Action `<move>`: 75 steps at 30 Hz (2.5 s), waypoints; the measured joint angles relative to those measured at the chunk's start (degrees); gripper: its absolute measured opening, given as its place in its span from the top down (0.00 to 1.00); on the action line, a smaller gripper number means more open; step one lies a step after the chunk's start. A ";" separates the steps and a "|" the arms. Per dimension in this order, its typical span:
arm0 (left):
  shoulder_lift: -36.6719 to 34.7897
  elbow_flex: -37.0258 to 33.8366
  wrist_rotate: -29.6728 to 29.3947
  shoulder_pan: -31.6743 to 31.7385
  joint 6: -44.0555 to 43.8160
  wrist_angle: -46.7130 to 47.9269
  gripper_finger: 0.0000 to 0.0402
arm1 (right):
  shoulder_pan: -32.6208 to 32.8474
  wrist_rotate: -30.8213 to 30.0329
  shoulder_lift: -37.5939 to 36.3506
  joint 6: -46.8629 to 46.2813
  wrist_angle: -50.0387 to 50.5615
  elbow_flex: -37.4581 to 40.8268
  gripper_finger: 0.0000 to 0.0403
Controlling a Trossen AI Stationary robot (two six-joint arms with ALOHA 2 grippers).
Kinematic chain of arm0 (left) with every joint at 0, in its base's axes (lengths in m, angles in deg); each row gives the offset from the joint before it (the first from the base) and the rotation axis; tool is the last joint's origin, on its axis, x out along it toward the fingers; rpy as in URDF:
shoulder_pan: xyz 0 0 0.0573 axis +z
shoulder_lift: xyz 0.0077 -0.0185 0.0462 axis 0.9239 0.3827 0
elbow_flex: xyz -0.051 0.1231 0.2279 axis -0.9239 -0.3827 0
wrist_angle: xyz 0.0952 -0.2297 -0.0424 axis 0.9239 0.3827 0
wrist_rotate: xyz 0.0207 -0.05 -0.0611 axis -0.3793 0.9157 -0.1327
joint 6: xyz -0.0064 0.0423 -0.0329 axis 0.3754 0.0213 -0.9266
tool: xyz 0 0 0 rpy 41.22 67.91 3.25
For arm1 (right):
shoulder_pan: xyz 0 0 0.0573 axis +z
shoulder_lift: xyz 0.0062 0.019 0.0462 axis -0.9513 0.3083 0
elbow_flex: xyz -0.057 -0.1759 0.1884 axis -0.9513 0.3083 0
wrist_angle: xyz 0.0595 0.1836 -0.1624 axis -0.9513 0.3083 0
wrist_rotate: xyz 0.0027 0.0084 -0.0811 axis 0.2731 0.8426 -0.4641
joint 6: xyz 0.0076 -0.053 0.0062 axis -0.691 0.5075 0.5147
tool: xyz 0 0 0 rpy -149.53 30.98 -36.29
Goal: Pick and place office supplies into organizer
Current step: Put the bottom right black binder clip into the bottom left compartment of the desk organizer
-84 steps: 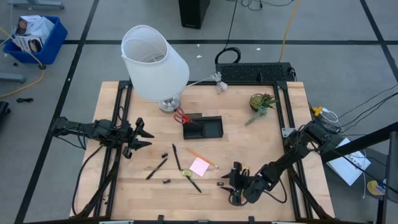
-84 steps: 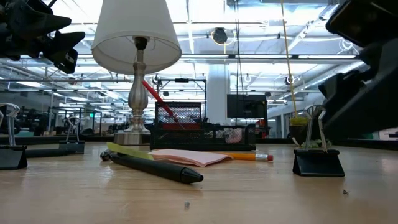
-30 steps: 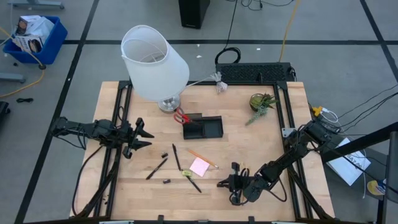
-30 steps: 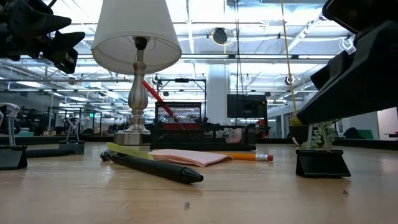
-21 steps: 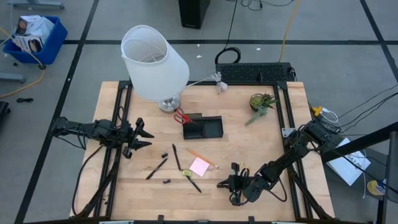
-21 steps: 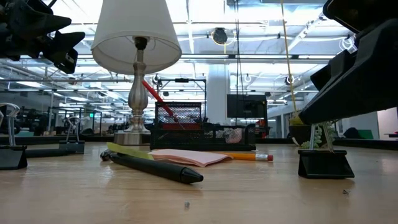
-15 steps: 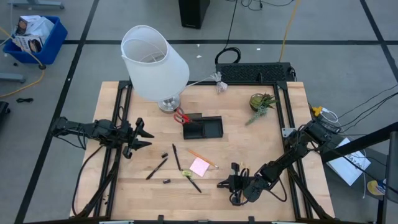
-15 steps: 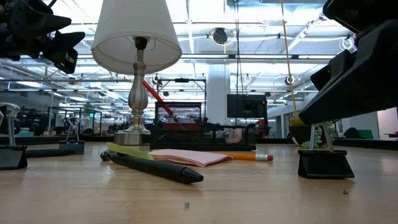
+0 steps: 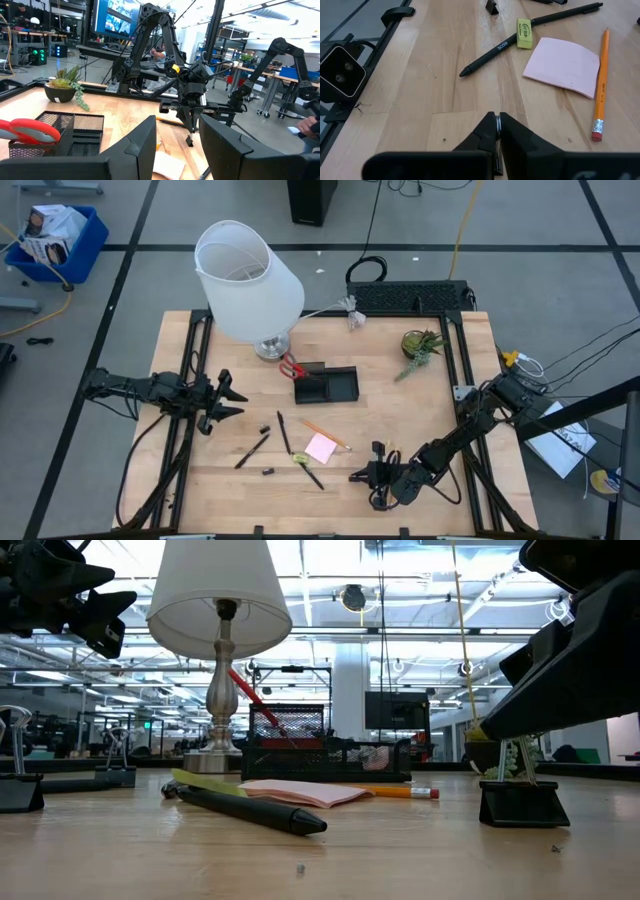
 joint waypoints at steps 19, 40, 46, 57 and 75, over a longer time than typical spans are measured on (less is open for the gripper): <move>0.00 0.00 0.01 0.00 0.00 0.00 0.62 | 0.00 0.00 0.00 -0.02 0.00 0.04 0.97; 0.00 0.00 0.01 0.02 0.00 0.00 0.62 | -0.11 0.00 0.02 0.13 0.00 0.04 0.97; 0.00 -0.01 0.01 0.00 0.00 0.00 0.62 | -0.47 -0.09 0.03 0.37 -0.24 0.07 0.97; 0.00 0.00 0.00 0.01 0.01 -0.01 0.62 | -4.78 0.09 0.11 12.72 -9.18 0.11 0.97; 0.00 0.00 0.00 0.00 0.02 0.00 0.62 | -27.25 12.75 0.07 31.92 -23.36 0.07 0.97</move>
